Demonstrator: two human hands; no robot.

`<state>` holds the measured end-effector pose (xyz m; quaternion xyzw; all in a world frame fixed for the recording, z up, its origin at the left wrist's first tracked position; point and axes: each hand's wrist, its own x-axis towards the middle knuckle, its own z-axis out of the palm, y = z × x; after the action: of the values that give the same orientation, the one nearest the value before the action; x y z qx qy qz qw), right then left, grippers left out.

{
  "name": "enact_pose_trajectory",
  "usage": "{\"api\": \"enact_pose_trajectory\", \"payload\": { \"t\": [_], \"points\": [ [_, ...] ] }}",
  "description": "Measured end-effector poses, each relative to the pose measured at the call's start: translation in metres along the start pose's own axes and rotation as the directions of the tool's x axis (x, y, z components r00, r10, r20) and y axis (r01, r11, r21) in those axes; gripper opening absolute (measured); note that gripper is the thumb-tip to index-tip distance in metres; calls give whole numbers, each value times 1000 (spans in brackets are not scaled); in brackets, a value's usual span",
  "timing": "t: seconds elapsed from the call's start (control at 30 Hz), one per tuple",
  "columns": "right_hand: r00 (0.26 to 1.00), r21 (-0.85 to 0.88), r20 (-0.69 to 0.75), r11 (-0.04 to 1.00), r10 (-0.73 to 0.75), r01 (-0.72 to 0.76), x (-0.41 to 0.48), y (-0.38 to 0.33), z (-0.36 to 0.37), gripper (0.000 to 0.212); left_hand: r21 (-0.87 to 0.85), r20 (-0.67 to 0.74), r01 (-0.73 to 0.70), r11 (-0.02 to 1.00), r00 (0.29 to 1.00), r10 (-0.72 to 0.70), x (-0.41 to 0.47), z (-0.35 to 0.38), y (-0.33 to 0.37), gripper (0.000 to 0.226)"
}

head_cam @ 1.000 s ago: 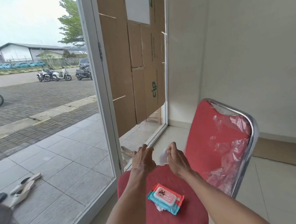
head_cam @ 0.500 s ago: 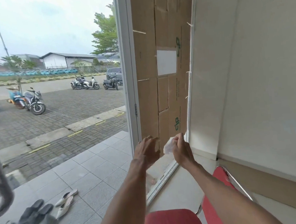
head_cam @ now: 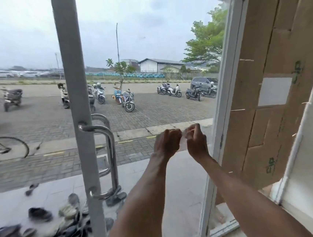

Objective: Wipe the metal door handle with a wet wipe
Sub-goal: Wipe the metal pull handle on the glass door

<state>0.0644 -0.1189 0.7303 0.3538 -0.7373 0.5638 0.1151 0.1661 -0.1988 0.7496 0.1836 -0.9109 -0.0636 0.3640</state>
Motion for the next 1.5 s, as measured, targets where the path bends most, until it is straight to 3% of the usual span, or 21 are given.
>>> {"api": "enact_pose_trajectory", "payload": {
  "t": [0.13,0.27,0.33,0.47,0.6,0.83,1.03,1.23,1.37,1.5],
  "points": [
    [991,150,36,981,-126,119,4,-56,61,10,26,-112,198,980,975,-193,-7,-53,-59,21],
    [966,348,223,936,-129,45,7,-111,119,39,-35,-180,361,932,915,-361,-19,-100,-112,25],
    [939,375,300,926,-168,46,5,-130,145,36,-129,-202,437,890,867,-455,-30,-116,-138,22],
    [889,519,436,846,-138,-123,-10,-157,186,23,-252,-246,591,766,727,-641,-60,-142,-187,21],
    [836,570,532,787,-136,-235,-18,-177,206,23,-399,-251,617,678,638,-728,-70,-167,-216,26],
    [859,588,509,704,62,-399,-3,-190,230,11,-699,-242,514,498,484,-841,-60,-191,-252,21],
    [859,590,499,681,115,-434,17,-185,235,28,-692,-213,525,496,508,-835,-51,-188,-264,21],
    [906,513,424,823,3,-243,39,-190,244,32,-662,-230,558,501,486,-843,-43,-182,-279,22],
    [926,326,368,944,-84,-43,43,-185,253,29,-567,-222,642,516,485,-846,-50,-170,-288,19],
    [917,135,382,989,-114,67,41,-182,263,33,-314,-229,685,658,618,-752,-72,-152,-288,27]
  ]
}}
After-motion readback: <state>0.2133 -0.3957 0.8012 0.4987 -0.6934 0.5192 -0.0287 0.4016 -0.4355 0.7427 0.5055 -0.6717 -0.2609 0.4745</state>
